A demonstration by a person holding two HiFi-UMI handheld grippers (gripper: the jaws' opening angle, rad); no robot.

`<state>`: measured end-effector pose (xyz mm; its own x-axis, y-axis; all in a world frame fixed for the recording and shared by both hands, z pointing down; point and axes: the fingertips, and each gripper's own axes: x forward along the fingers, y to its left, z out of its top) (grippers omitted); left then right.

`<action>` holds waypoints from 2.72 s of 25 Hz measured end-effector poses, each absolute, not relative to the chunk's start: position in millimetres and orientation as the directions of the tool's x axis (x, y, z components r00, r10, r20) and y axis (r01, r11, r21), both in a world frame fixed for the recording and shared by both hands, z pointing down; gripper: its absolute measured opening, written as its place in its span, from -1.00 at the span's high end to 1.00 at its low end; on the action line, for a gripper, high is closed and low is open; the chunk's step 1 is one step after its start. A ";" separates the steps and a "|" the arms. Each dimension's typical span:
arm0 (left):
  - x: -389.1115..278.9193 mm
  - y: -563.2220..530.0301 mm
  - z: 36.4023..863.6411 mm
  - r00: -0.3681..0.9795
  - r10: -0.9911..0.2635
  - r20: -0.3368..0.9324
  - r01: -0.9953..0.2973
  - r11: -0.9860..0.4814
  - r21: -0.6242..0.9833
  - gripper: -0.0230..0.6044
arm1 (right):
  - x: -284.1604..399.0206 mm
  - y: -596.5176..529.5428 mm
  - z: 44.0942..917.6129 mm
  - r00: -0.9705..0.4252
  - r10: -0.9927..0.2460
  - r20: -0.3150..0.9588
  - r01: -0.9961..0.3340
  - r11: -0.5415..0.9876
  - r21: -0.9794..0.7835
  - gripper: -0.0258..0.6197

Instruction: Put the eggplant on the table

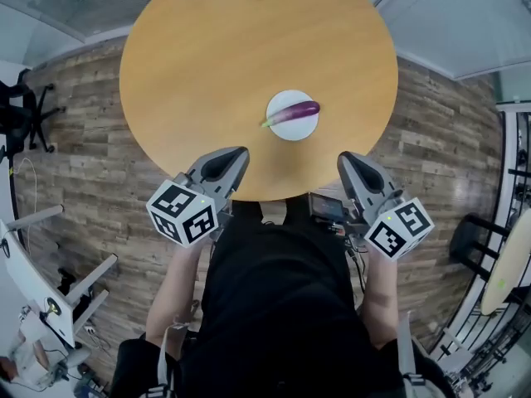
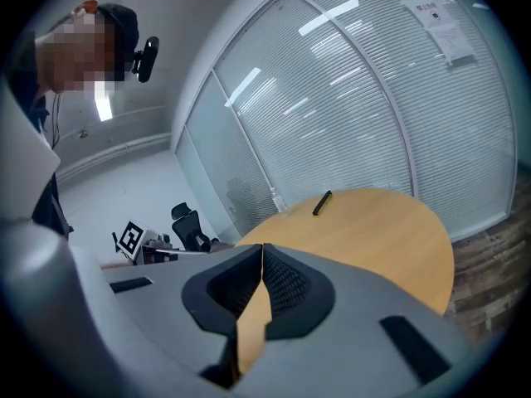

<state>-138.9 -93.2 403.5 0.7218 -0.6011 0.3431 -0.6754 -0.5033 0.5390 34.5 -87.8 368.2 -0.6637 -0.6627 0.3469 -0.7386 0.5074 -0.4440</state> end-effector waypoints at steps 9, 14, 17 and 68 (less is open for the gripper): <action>-152.6 -84.4 406.3 0.870 -0.416 0.265 -0.486 -0.633 0.602 0.89 | 0.1 -48.1 376.1 -0.521 -0.767 0.375 -0.830 0.352 -0.433 0.86; -142.6 -65.5 410.3 0.922 -0.290 0.257 -0.388 -0.684 0.618 0.89 | -3.8 -16.9 381.4 -0.448 -0.811 0.375 -0.856 0.268 -0.442 0.86; -133.9 -46.9 403.9 0.936 -0.259 0.237 -0.351 -0.705 0.616 0.89 | -1.1 2.5 379.5 -0.431 -0.823 0.370 -0.863 0.256 -0.436 0.86; -188.7 159.1 367.2 0.937 -0.283 0.206 -0.350 -0.719 0.600 0.89 | -38.6 168.3 355.3 -0.470 -0.855 0.219 -0.828 0.341 -0.445 0.87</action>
<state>-188.7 159.1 367.2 0.9365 -0.2833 0.2064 -0.3499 -0.7194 0.6000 -38.6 168.3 355.3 -0.4696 -0.8552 0.2195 -0.8283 0.3406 -0.4449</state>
